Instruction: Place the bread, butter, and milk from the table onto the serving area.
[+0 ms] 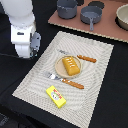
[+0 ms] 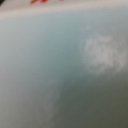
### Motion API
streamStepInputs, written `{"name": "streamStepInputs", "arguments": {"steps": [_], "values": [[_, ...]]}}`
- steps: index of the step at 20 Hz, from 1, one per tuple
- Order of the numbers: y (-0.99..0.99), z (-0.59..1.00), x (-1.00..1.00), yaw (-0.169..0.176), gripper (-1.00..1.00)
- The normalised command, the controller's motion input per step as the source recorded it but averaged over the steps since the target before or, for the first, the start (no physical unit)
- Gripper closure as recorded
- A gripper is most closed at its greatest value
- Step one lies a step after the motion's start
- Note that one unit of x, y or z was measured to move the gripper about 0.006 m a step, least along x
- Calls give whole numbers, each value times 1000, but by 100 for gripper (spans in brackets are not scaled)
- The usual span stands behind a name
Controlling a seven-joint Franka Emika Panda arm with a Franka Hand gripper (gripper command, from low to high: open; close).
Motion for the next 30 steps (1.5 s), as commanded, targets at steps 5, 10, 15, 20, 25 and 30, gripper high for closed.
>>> {"name": "streamStepInputs", "arguments": {"steps": [5,10,15,20,25,30], "values": [[653,999,958,4,100],[535,941,1000,0,100],[418,602,1000,0,100],[377,289,1000,0,100],[450,43,1000,0,100],[527,-37,969,0,100]]}}
